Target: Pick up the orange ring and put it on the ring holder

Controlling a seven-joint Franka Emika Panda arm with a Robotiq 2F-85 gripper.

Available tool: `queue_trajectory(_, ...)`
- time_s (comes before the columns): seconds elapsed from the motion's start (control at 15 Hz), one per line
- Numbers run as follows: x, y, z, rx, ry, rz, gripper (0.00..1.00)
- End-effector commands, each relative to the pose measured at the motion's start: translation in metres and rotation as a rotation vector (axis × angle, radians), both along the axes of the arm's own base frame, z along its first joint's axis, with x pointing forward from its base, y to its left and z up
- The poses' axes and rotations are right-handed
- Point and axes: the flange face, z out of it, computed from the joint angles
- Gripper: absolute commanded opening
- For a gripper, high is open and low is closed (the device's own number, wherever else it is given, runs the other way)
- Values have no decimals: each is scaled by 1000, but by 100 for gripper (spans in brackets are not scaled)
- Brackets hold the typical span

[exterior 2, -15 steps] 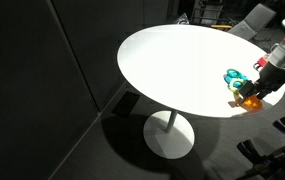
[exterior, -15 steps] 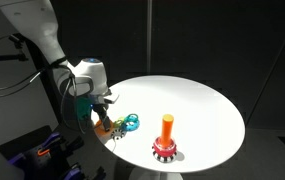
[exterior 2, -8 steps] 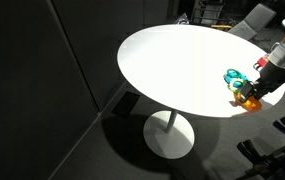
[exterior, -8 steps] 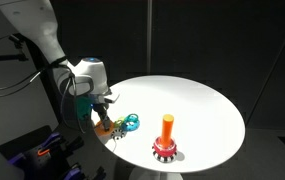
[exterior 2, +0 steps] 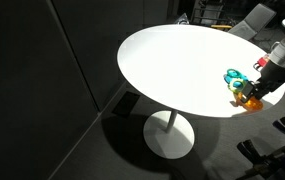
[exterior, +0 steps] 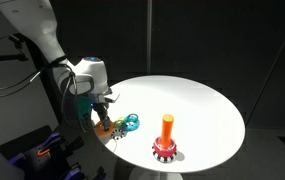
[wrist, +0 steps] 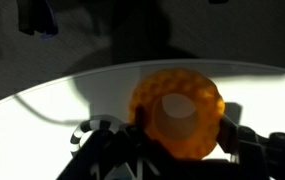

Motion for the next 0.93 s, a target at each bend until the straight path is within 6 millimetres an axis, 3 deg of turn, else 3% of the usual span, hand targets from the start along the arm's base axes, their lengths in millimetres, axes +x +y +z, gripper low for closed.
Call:
queue_trajectory(0.0, 1, -6, 16, -22, 25, 13, 42)
queue_trajectory(0.87, 19, -22, 89, -107, 13, 29, 42)
